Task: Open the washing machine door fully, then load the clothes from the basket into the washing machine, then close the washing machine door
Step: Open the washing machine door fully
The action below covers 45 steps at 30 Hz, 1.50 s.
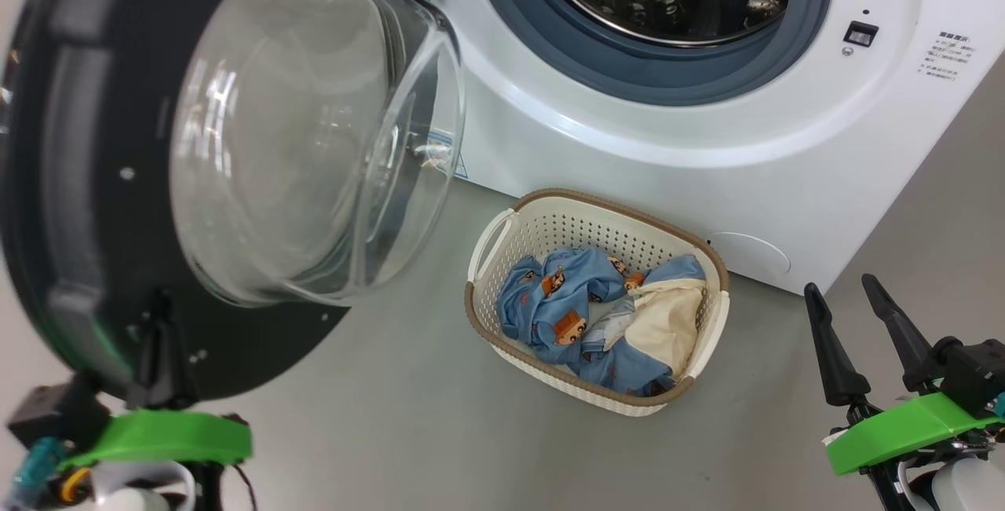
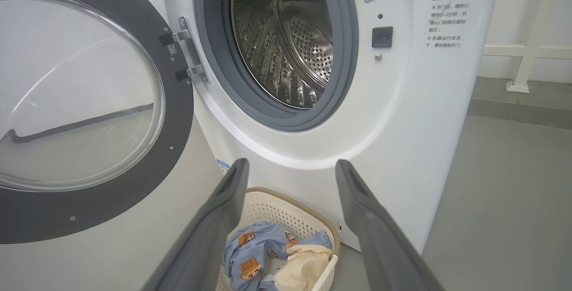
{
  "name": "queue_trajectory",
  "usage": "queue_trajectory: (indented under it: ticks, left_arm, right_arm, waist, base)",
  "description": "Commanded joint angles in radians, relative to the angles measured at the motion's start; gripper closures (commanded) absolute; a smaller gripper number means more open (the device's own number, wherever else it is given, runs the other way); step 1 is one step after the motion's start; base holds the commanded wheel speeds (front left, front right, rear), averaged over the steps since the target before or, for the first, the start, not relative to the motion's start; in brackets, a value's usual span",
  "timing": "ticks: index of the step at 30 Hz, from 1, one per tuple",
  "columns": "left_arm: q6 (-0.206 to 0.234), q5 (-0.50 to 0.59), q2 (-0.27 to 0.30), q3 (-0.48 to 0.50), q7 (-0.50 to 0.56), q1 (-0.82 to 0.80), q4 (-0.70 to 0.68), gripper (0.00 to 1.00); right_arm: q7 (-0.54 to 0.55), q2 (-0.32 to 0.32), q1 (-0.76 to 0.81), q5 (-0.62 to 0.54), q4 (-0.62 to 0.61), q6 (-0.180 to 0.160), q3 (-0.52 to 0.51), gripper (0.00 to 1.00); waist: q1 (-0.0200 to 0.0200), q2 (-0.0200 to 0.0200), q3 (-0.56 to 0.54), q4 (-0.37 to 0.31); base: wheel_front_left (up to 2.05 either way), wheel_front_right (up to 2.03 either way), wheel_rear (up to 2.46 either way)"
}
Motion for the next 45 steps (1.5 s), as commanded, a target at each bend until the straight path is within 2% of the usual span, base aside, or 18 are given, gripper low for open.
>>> queue_trajectory:
  ticks: [1, 22, 38, 45]
  left_arm:
    - [0.012, 0.0, 0.048, 0.063, -0.015, -0.048, -0.012, 1.0]
    - [-0.057, 0.099, 0.095, 0.308, -0.015, -0.206, 0.176, 1.0]
    - [-0.15, 0.178, 0.137, 0.512, -0.015, -0.35, 0.332, 1.0]
    - [-0.177, 0.208, 0.145, 0.589, -0.015, -0.406, 0.388, 1.0]
  right_arm:
    - [-0.012, -0.018, -0.01, -0.016, -0.027, 0.005, 0.018, 0.0]
    - [-0.012, -0.069, -0.045, -0.013, -0.041, 0.005, 0.017, 0.0]
    - [-0.012, -0.118, -0.106, -0.012, -0.059, 0.005, 0.034, 0.0]
    - [-0.012, -0.134, -0.126, -0.012, -0.063, 0.005, 0.042, 0.0]
  waist:
    - [0.0, -0.0001, 0.002, 0.0]
    - [0.0, -0.0001, 0.09, -0.027]
    - [0.0, -0.0001, 0.2, -0.056]
    - [0.0, -0.0001, 0.236, -0.064]
  base:
    - [0.0, 0.0, 0.0]
    - [0.0, 0.0, 0.0]
    - [0.0, 0.0, 0.0]
    - [0.0, 0.0, 0.0]
